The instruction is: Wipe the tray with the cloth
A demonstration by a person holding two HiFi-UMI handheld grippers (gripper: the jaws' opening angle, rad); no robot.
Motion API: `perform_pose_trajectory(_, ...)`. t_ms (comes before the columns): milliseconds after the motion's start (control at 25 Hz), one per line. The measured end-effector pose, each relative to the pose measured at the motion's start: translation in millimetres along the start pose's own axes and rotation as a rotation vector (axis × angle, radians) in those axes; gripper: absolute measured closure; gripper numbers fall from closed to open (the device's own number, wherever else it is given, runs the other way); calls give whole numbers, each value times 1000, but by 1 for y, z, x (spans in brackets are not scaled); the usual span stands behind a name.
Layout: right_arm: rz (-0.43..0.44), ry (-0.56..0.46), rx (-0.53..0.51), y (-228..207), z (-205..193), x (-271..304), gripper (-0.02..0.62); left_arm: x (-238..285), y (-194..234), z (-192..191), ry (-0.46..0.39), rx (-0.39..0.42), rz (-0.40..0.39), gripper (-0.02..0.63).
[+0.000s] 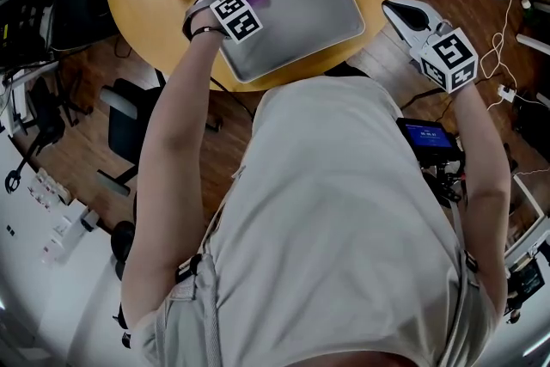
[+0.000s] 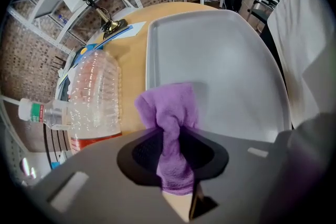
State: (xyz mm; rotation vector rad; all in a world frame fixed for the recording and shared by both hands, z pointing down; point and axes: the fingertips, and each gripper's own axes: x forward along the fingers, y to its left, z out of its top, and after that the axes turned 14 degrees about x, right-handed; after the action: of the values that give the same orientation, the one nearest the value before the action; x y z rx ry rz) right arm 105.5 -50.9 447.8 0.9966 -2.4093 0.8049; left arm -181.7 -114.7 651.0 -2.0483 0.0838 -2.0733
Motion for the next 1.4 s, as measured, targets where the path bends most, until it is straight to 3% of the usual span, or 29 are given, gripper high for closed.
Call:
perform_pose_trajectory(480,-47,19,31,-17,-24,-15,592,14,36,69,13,37,40,509)
perform_pose_trajectory(720,-44,11,39,-18,-30,-18,592,15,34,83,25,34,38,517)
perform_pose_trajectory(1080,-18,-1,27,-12,-29,-13,592,2,-39,126,-55,75,-18,520)
perform_pose_trajectory(1400,6,-10,27,-6,-29,-12,592,-11,-95,155,-97,15,-126,518)
